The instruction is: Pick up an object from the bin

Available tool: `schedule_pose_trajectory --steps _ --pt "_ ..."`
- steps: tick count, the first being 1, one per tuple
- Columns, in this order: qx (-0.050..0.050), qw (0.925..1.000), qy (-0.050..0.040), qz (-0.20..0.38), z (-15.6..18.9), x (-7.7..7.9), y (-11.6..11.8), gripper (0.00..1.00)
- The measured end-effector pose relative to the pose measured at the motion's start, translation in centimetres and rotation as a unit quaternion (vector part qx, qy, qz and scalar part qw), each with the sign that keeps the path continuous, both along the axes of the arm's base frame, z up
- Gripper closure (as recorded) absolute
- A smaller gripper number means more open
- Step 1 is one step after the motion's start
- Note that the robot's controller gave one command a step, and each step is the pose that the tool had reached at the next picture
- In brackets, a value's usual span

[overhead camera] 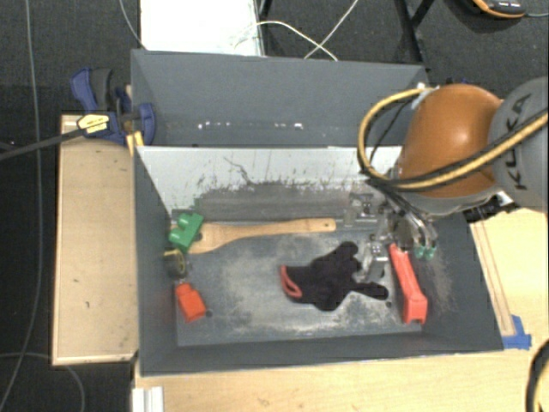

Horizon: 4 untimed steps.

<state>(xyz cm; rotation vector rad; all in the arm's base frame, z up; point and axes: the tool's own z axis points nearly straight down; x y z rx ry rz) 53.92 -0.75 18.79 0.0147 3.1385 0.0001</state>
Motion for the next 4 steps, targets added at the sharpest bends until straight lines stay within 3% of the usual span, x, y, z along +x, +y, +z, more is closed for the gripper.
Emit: schedule_pose_trajectory --steps 1,2,3,4 --pt "0.0 1.0 0.0 0.0 0.0 0.0 0.0 0.0" --pt "0.001 1.0 0.0002 -0.001 -6.1 0.6 1.4 0.0" --pt "0.001 0.9997 -0.0036 -0.023 -8.0 0.2 3.6 0.0" --pt "0.0 0.9991 -0.0003 -0.043 -10.1 0.3 2.6 0.0"
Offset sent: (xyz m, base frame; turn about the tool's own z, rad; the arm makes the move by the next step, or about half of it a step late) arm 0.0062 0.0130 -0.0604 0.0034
